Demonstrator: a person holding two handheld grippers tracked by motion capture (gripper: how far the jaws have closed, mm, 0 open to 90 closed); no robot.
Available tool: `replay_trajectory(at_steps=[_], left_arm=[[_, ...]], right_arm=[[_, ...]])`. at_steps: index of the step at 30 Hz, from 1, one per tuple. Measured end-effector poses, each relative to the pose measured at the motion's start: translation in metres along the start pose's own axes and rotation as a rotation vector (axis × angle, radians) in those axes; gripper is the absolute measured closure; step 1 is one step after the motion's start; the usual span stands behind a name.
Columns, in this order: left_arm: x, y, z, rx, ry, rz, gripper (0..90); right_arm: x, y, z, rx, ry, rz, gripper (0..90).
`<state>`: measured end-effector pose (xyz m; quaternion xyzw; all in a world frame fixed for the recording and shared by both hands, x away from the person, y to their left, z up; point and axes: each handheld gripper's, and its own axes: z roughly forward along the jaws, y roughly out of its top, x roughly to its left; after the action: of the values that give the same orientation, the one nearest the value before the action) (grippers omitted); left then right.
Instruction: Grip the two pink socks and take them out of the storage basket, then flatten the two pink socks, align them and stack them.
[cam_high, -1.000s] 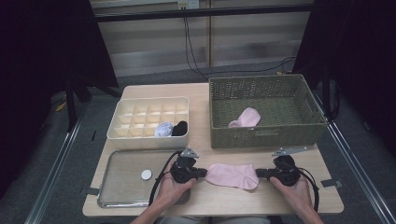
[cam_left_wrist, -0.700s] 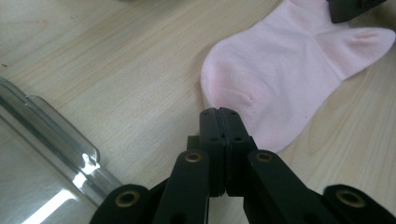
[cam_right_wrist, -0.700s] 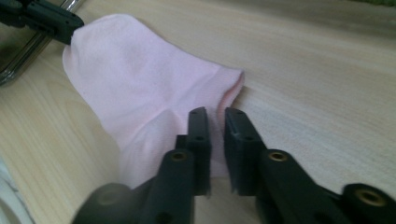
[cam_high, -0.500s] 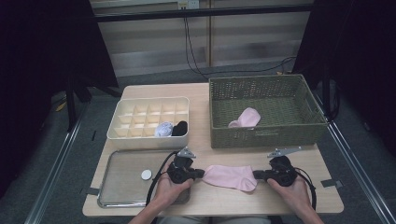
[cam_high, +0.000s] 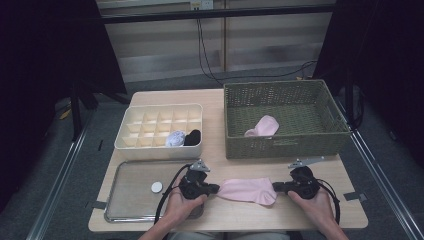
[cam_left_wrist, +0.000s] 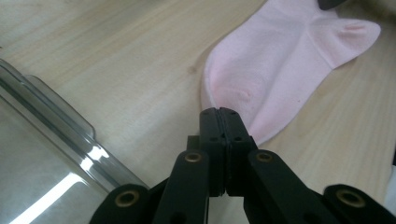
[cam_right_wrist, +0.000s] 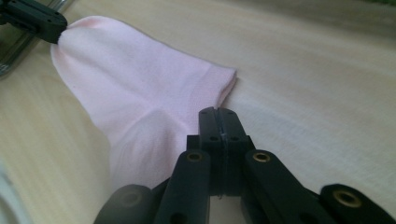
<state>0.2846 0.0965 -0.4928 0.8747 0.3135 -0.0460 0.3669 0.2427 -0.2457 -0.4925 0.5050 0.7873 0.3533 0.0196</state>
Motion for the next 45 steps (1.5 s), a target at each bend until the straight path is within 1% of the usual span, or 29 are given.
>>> replay_trajectory(at_steps=[1,2,3,4,5,6,7,8,9,11,12,15,16,20,23,25,27,30,32,33,35,37,39,41,43,45], left_arm=[[-0.001,-0.001,0.0,-0.001,0.002,-0.013,85.8],[0.0,-0.001,0.0,0.0,0.003,-0.027,80.2],[0.001,-0.001,-0.001,-0.012,0.009,-0.053,73.2],[0.001,0.0,-0.003,-0.021,0.017,-0.05,65.9],[0.001,0.001,-0.005,-0.032,0.022,-0.04,65.3],[0.003,0.003,-0.008,-0.052,0.03,-0.035,61.9],[0.004,0.004,-0.012,-0.077,0.027,-0.049,58.5],[0.006,0.006,-0.015,-0.103,0.005,-0.063,56.1],[0.006,0.007,-0.018,-0.124,-0.005,-0.069,55.6],[0.006,0.008,-0.022,-0.127,0.004,-0.047,53.5],[0.005,0.009,-0.024,-0.13,-0.001,-0.033,52.5],[0.005,0.009,-0.031,-0.141,0.007,-0.01,51.2],[0.006,0.008,-0.033,-0.146,0.007,-0.011,51.1],[0.011,0.003,-0.045,-0.147,0.027,-0.009,49.4],[0.015,-0.005,-0.055,-0.144,0.051,0.006,48.0],[0.019,-0.009,-0.059,-0.156,0.061,-0.009,47.0],[0.022,-0.012,-0.063,-0.182,0.055,-0.032,45.7],[0.024,-0.013,-0.067,-0.19,0.067,-0.014,44.1],[0.026,-0.014,-0.067,-0.186,0.06,-0.006,43.0],[0.026,-0.015,-0.068,-0.186,0.065,-0.004,43.0],[0.026,-0.016,-0.07,-0.194,0.056,-0.01,42.1],[0.026,-0.016,-0.072,-0.207,0.058,-0.014,40.7],[0.027,-0.017,-0.074,-0.217,0.054,-0.024,38.2],[0.026,-0.018,-0.076,-0.217,0.056,-0.021,33.5],[0.026,-0.018,-0.076,-0.226,0.063,-0.031,33.3],[0.025,-0.019,-0.077,-0.224,0.057,-0.028,32.9]], right_arm=[[0.001,-0.001,-0.001,-0.001,0.0,-0.004,90.0],[0.002,-0.002,-0.001,0.002,0.008,-0.007,89.3],[0.002,-0.002,-0.001,-0.002,0.003,-0.008,86.6],[0.002,-0.001,-0.001,-0.008,0.009,0.005,81.1],[0.001,0.0,-0.001,-0.02,0.006,0.021,75.9],[0.0,0.001,-0.002,-0.029,0.011,0.036,75.8],[0.0,0.002,-0.003,-0.038,0.027,0.031,75.8],[0.0,0.003,-0.004,-0.052,0.029,0.028,75.0],[0.001,0.004,-0.005,-0.058,0.033,0.027,73.6],[0.001,0.006,-0.007,-0.074,0.042,0.031,70.7],[0.001,0.008,-0.008,-0.079,0.051,0.029,70.7],[0.002,0.013,-0.012,-0.102,0.062,0.024,68.3],[0.003,0.015,-0.013,-0.107,0.06,0.024,67.3],[0.004,0.022,-0.021,-0.14,0.069,0.018,64.2],[0.004,0.026,-0.027,-0.152,0.067,0.01,63.9],[0.003,0.029,-0.031,-0.163,0.069,0.008,64.0],[0.003,0.032,-0.036,-0.17,0.065,0.003,63.8],[0.003,0.039,-0.045,-0.195,0.07,-0.001,63.0],[0.005,0.044,-0.049,-0.207,0.081,-0.01,61.9],[0.005,0.047,-0.051,-0.214,0.088,-0.01,61.7],[0.007,0.053,-0.053,-0.217,0.096,-0.021,61.7],[0.006,0.059,-0.054,-0.228,0.101,-0.028,61.6],[0.006,0.063,-0.057,-0.249,0.105,-0.021,61.1],[0.006,0.066,-0.061,-0.275,0.11,-0.018,59.9],[0.008,0.069,-0.065,-0.283,0.112,-0.032,59.8],[0.008,0.072,-0.068,-0.289,0.115,-0.031,59.3]])
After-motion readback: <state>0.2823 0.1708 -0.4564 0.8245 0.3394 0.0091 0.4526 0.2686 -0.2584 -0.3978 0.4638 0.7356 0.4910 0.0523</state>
